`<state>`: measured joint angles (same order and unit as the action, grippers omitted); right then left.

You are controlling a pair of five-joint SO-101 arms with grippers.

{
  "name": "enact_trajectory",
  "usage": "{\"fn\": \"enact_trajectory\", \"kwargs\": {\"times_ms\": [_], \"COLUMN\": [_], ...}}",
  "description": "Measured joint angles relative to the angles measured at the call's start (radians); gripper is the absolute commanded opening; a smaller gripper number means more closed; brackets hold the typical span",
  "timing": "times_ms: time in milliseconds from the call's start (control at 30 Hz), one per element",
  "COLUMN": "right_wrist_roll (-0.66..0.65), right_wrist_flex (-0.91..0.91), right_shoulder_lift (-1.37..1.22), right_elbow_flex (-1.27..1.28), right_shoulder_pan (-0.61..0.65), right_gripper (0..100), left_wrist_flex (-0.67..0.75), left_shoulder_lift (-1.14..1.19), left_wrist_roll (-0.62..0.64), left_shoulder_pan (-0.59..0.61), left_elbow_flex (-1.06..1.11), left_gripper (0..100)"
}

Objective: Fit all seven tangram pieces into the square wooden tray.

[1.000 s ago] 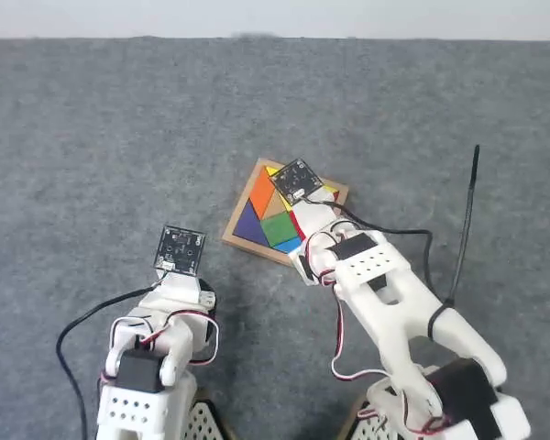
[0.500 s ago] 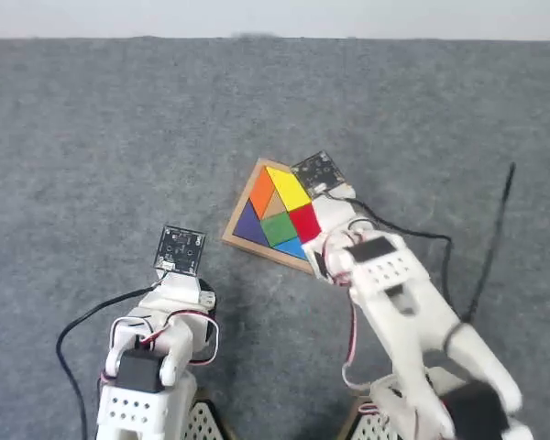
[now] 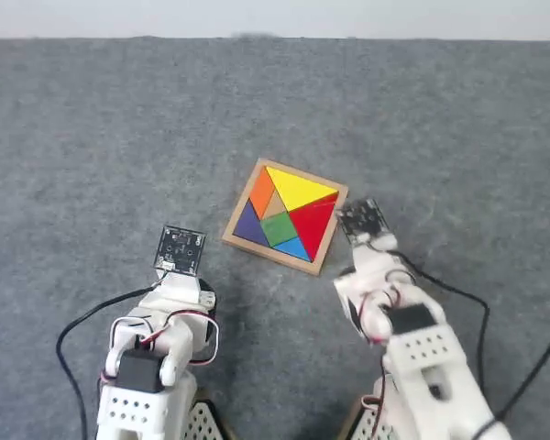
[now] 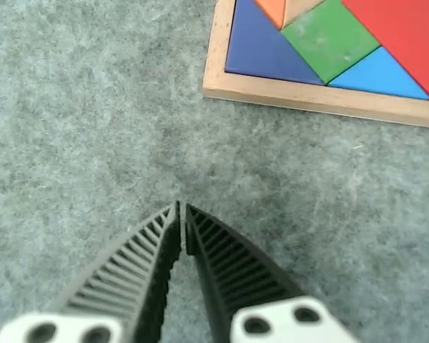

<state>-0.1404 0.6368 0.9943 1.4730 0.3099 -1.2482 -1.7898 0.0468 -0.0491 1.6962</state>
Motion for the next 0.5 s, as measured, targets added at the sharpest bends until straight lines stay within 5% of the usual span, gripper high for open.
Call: {"fn": "enact_trajectory", "kwargs": {"times_ms": [333,500], "right_wrist_roll": [0.002,0.002], "right_wrist_flex": [0.002,0.160], "right_shoulder_lift": [0.456,0.649], "right_elbow_flex": [0.199,0.201], "right_shoulder_pan": [-0.086,-0.084], "right_gripper": [0.8,0.9], "left_wrist_flex": [0.000,0.000], "left_shoulder_lift": [0.000,0.000], "left_wrist_roll": [0.000,0.000], "left_shoulder_pan": [0.000,0.000], "left_elbow_flex": [0.000,0.000], "left_gripper": [1,1]}}
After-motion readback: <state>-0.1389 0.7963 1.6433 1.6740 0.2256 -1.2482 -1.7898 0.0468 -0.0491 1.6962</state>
